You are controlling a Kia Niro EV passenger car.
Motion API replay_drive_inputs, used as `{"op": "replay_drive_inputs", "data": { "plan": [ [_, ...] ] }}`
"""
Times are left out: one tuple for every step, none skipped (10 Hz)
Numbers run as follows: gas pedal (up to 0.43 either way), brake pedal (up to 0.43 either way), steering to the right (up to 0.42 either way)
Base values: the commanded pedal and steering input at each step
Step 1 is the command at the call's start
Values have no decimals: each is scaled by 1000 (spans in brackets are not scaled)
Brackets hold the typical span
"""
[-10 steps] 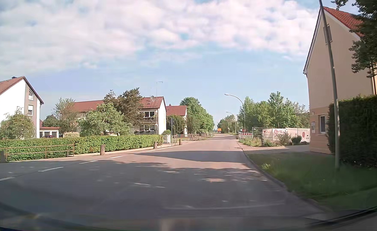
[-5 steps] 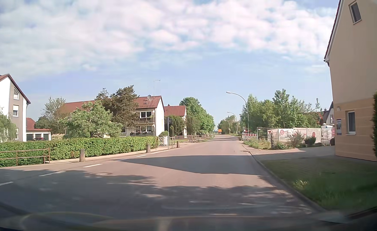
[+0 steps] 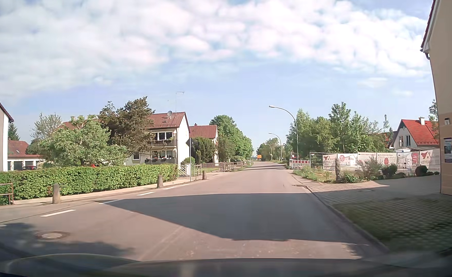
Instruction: Follow the waypoints while adhering to traffic rules and regulations
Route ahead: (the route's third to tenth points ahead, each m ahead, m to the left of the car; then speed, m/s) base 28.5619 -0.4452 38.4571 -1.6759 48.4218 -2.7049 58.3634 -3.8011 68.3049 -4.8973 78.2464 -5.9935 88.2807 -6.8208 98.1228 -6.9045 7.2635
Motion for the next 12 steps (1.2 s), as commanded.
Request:
{"op": "replay_drive_inputs", "data": {
  "plan": [
    [130,0,40],
    [130,0,48],
    [130,0,50],
    [130,0,50],
    [130,0,46],
    [130,0,43],
    [130,0,40],
    [130,0,34],
    [130,0,28],
    [130,0,21],
    [130,0,16],
    [130,0,13]
  ]
}}
